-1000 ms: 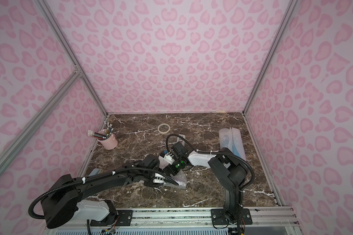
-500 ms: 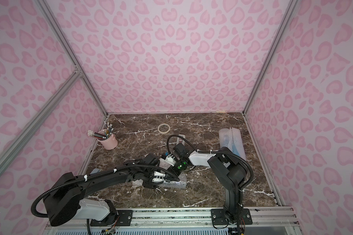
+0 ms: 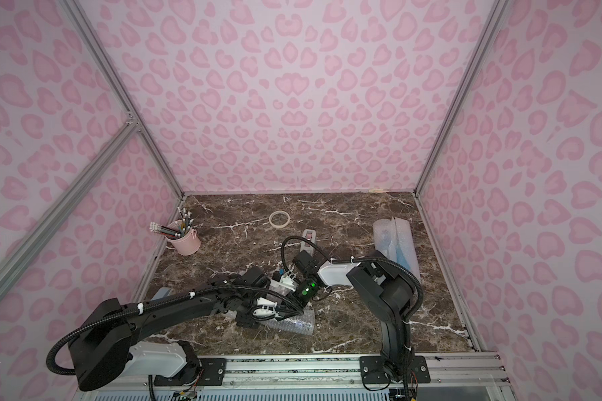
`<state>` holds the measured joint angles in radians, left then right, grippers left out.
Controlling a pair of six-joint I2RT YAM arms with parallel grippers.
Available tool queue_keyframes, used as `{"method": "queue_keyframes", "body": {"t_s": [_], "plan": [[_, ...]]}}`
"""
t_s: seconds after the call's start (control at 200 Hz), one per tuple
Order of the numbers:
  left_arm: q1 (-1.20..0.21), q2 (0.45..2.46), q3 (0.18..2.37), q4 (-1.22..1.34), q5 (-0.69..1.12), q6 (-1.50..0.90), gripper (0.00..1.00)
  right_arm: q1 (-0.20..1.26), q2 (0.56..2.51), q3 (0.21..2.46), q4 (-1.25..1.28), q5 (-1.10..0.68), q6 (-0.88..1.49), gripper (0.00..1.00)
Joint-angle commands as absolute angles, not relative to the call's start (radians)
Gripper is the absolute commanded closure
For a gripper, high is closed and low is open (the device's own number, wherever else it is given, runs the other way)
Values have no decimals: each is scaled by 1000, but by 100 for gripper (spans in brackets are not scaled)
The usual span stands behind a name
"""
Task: Wrap wine bottles in bubble wrap
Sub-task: Wrap the wine bottle in bubble wrap.
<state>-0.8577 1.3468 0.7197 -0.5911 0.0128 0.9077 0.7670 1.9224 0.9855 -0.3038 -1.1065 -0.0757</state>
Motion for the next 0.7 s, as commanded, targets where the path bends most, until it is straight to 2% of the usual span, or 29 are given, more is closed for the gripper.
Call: {"method": "queue_keyframes", "body": {"t_s": [0.0, 0.245, 0.38, 0.695], "plan": [[-879, 1328, 694, -530, -69, 854, 19, 775, 1925, 962, -302, -1198, -51, 34], [-908, 1239, 689, -560, -76, 833, 12, 768, 1907, 924, -224, -1185, 26, 38], [-939, 1202, 686, -580, -15, 785, 10, 765, 1909, 913, -198, -1181, 49, 40], [-982, 1299, 698, -566, -3, 806, 10, 759, 1891, 907, -145, -1201, 93, 41]]}}
